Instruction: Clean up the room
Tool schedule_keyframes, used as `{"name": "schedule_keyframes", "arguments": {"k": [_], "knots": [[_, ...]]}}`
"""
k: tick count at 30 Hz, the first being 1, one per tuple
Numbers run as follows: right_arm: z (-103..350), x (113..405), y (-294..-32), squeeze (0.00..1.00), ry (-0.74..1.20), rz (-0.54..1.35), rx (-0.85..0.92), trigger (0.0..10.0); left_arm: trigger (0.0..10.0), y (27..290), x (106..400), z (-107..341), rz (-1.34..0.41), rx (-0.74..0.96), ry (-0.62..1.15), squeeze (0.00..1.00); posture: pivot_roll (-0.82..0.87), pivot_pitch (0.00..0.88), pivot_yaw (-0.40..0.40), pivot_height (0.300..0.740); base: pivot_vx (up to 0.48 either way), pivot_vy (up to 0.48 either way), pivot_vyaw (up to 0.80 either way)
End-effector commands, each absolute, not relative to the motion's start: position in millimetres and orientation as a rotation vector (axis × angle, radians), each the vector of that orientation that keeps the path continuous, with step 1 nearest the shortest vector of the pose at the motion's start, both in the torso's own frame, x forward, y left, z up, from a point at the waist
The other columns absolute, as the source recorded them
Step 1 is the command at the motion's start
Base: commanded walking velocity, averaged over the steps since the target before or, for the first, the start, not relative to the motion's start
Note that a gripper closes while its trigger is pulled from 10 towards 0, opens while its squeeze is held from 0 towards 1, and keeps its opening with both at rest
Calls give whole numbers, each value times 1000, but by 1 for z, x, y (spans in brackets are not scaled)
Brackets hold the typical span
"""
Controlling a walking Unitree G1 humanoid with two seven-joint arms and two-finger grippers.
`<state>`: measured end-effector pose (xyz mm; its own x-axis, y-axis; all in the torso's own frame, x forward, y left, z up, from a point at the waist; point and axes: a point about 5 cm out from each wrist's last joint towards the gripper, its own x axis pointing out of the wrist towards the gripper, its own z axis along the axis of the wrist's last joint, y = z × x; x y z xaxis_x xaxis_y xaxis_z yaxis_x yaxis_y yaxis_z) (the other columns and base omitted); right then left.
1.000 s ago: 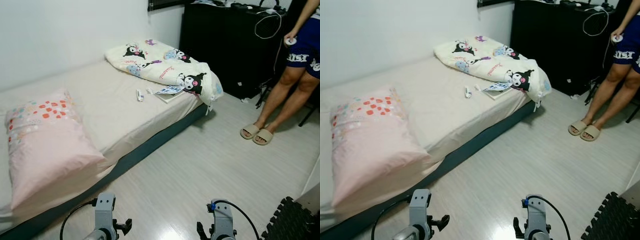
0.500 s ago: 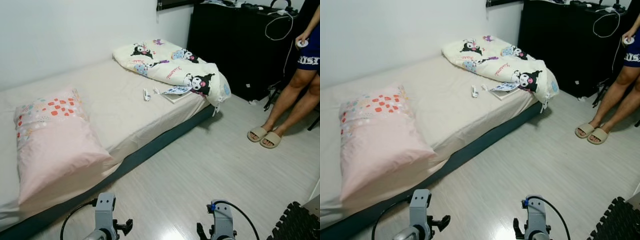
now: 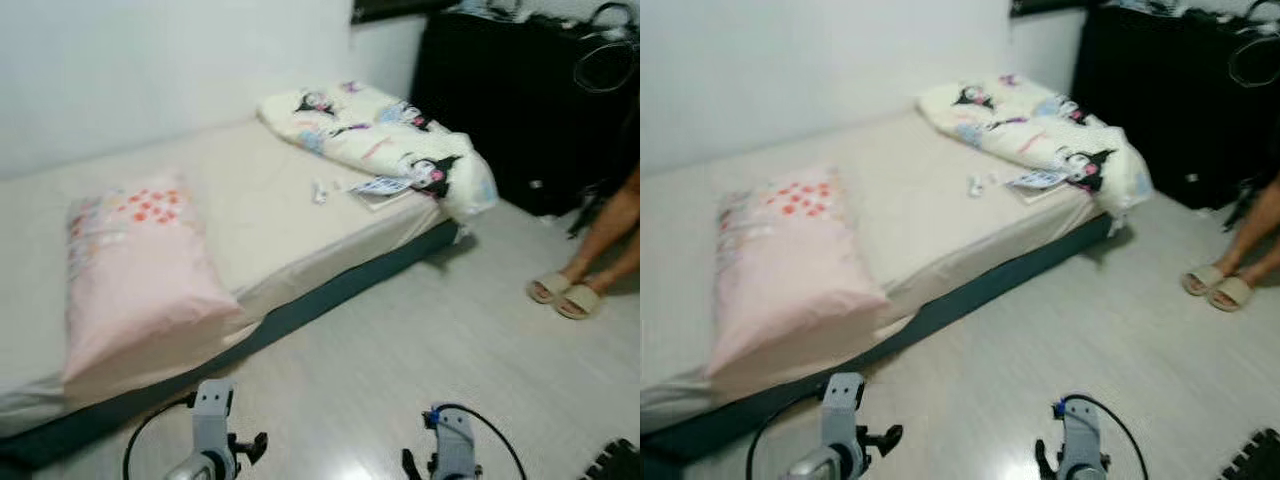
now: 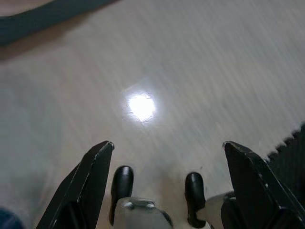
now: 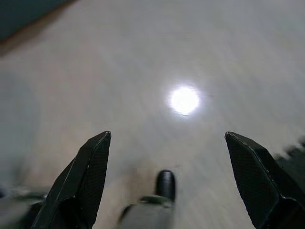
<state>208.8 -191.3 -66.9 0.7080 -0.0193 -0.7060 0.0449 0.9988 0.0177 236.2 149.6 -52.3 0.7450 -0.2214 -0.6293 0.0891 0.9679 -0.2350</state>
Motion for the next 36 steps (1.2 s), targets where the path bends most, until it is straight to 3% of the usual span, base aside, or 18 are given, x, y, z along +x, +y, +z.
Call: {"name": "schedule_keyframes", "arguments": {"k": [1,33,36], "knots": [[-71,202,-193,0,809,-40,34,10000,10000,154,228,-58,-151,-213,742,0,-23,91,-15,740,0,0,800],[-71,202,-196,0,820,-42,14,10000,10000,148,229,-57,-178,-216,742,0,-27,80,-19,740,0,0,798],[-72,200,-197,0,829,-61,35,10000,10000,148,229,-57,-181,-218,739,0,-28,79,-20,740,0,0,0]]}}
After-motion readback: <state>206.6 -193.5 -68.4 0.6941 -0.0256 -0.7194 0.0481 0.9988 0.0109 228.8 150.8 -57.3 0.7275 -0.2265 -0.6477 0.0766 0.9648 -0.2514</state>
